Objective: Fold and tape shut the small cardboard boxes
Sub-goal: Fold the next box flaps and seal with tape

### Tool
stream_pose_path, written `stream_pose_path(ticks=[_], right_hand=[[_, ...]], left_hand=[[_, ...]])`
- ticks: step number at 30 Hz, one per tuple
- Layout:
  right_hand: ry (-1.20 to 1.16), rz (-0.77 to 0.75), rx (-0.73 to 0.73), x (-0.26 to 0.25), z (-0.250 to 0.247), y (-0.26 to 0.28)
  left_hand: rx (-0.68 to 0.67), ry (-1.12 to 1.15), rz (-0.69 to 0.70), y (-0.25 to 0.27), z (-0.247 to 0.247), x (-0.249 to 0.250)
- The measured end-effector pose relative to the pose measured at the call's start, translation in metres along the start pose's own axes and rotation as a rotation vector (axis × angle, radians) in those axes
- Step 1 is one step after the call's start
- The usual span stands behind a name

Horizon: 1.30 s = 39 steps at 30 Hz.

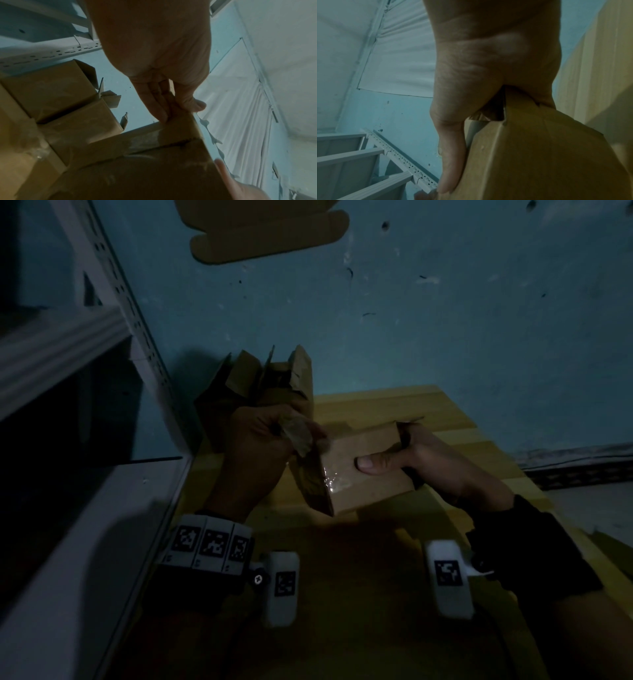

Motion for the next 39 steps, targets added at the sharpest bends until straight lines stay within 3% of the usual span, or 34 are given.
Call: stream_pose_path(ticks=[4,6,9,15,21,28,36,39], right_hand=[[-0.018,0.001,-0.016,-0.002,0.002,0.002],[-0.026,0.006,-0.010,-0.003,0.002,0.002],[-0.018,0.009,-0.001,-0.001,0.002,0.002],[-0.003,0.003,-0.007,-0.001,0.003,0.003],[0.017,-0.008,-0.045,-0.003,0.003,0.005],[0.083,-0.046,-0.063,-0.006,0.003,0.008],[0.187,-0.075,-0.072,-0.004,0.003,0.008],[0.199,-0.089,-0.077,-0.005,0.005,0.007]], left_hand=[[-0.038,0.007,-0.052,-0.004,0.008,0.001],[0.025,-0.019,0.008,-0.006,0.004,0.001],[0.006,-0.075,-0.048,-0.010,-0.003,-0.007],[0.028,-0.026,0.128,0.001,-0.003,0.005],[0.047,-0.016,0.090,-0.003,0.001,0.002],[-0.044,0.025,0.183,0.006,0.010,0.008],[-0.089,-0.004,0.152,0.004,0.017,0.002],[-0.181,-0.020,0.140,0.001,0.018,-0.001]])
Point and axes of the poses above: each hand's wrist, its own y-axis away from the middle knuckle, its own z-axis out of the palm, x = y × z, the point moved 2 cm from there along -y, towards the middle knuckle, and after that the axes turned 7 degrees about y, right-handed, at the moved point
